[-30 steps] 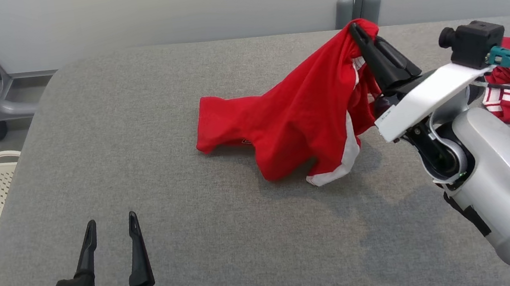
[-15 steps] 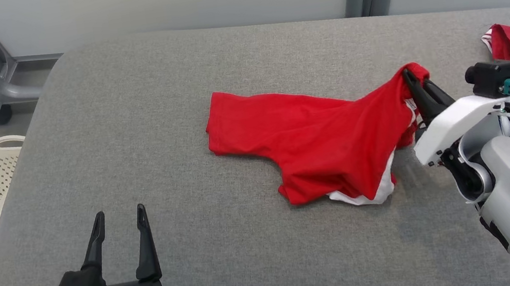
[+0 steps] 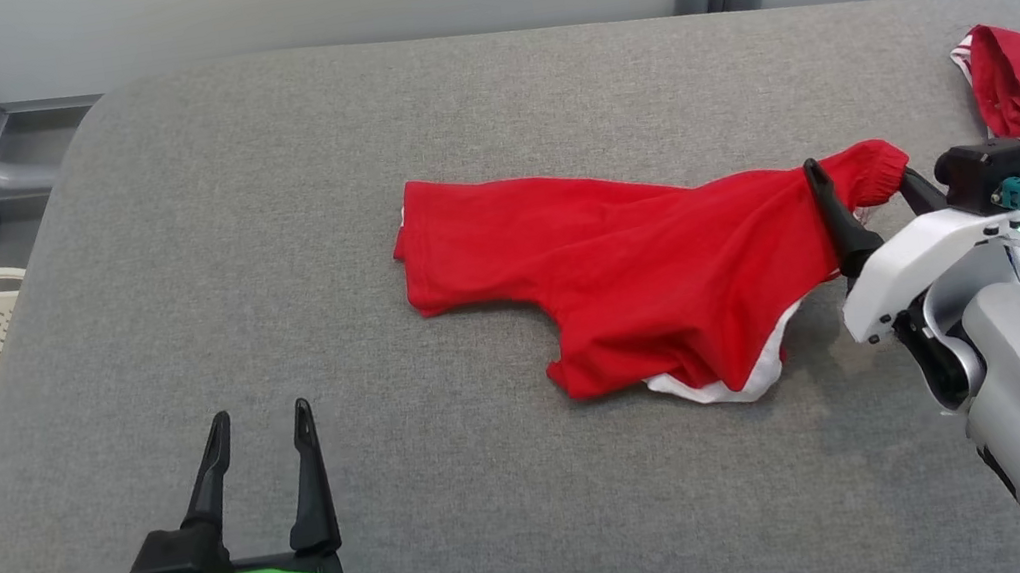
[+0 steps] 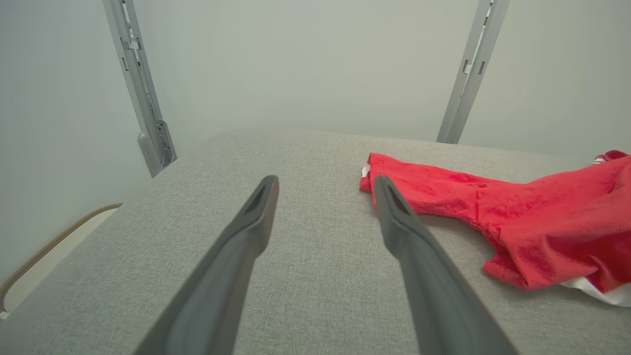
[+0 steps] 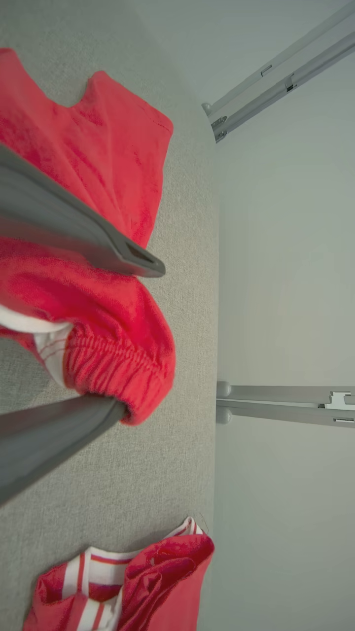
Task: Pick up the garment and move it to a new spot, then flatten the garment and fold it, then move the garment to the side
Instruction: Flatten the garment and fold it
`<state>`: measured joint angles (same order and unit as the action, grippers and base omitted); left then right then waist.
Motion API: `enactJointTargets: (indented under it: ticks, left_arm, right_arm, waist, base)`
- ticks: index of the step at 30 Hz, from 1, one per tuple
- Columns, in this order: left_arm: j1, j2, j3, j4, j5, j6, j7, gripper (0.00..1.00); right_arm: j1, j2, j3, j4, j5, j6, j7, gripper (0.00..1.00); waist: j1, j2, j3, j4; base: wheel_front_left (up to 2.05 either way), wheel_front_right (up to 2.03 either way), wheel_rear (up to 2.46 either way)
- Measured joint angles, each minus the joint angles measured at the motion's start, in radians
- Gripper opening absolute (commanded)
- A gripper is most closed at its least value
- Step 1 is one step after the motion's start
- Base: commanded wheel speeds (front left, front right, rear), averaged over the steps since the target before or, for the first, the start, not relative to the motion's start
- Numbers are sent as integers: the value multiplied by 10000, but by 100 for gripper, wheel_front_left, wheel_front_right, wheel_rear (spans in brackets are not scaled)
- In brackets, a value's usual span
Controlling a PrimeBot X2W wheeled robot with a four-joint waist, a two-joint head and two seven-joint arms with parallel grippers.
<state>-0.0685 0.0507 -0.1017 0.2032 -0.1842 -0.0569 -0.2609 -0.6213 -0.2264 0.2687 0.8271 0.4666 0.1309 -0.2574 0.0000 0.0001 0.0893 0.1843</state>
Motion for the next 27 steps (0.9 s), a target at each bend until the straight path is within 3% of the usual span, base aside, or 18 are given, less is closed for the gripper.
enactJointTargets:
  ticks: [5, 8, 27]
  left_arm:
    - [-2, 0, -4, -13, 0, 2, 0, 100]
    - [-1, -2, -25, -4, 0, 0, 0, 100]
    - [16, -4, -73, 88, -13, -8, 0, 100]
  right_arm:
    - [169, -128, -309, -723, -1333, 0, -48, 100]
    - [571, 161, -594, -813, -1459, 0, -33, 100]
    - [1290, 399, -130, -508, -1072, 0, 2272, 100]
  waist:
    - [0, 0, -6, -245]
    - [0, 0, -6, -379]
    - [0, 0, -138, -923]
  base:
    - [0, 0, 0]
    - [0, 0, 0]
    - [0, 0, 0]
